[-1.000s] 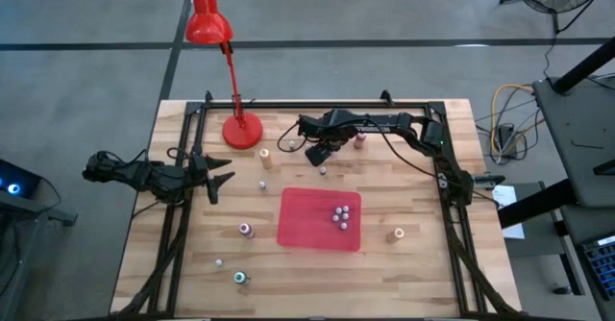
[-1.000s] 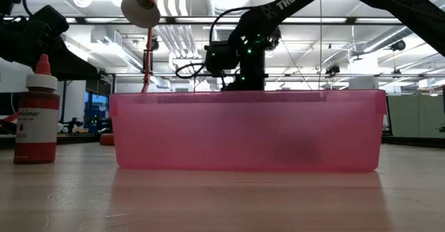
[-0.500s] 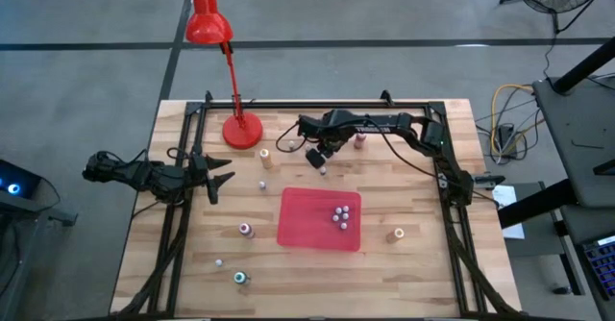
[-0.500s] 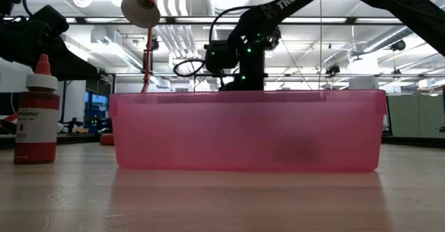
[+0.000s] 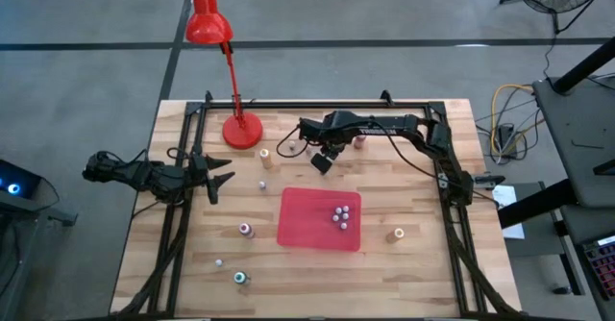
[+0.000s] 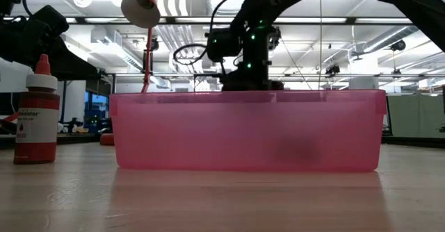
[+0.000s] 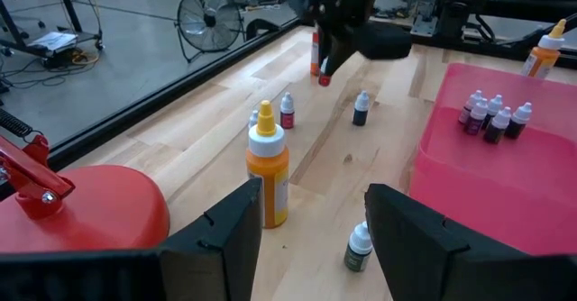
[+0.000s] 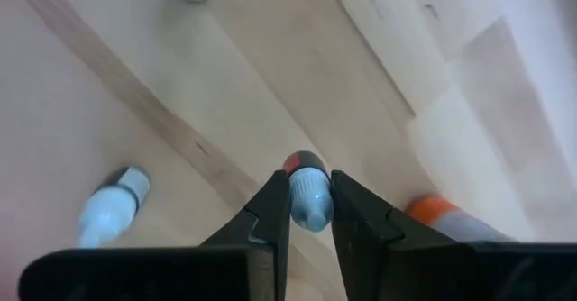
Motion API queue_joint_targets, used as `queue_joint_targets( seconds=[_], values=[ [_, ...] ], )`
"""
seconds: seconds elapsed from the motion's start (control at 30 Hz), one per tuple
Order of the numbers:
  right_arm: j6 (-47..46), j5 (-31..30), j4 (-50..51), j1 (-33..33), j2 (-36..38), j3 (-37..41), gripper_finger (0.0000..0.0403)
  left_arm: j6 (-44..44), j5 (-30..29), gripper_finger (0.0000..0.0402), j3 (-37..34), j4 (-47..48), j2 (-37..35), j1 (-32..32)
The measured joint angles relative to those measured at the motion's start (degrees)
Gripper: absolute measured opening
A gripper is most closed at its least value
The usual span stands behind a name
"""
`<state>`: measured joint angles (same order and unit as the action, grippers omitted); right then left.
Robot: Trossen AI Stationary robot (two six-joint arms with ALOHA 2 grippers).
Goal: Pick & Place food coloring
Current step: Put the small red food coloring bottle in the red bin
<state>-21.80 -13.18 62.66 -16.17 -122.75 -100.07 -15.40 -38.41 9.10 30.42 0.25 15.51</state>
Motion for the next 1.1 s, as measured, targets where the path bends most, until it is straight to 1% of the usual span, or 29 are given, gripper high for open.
queue_joint_targets(
  seconds=[0.37,0.63,0.87,1.0,1.1],
  values=[
    [2.7,-0.4,6.9,4.3,9.1,0.0,0.0054,0.0,0.0,0.017,0.0,0.0,0.0,0.0],
    [5.5,0.6,11.3,11.2,15.7,0.0,0.0054,0.0,0.0,0.017,0.0,0.0,0.0,0.0],
    [5.7,5.4,13.2,18.8,16.8,0.0,0.0054,0.0,0.0,0.017,0.0,0.0,0.0,0.0],
    [9.5,8.7,12.5,22.8,16.8,0.0,0.0054,0.0,0.0,0.017,0.0,0.0,0.0,0.0],
    [11.7,9.4,11.2,25.7,16.8,0.0,0.0054,0.0,0.0,0.017,0.0,0.0,0.0,0.0]
  ],
)
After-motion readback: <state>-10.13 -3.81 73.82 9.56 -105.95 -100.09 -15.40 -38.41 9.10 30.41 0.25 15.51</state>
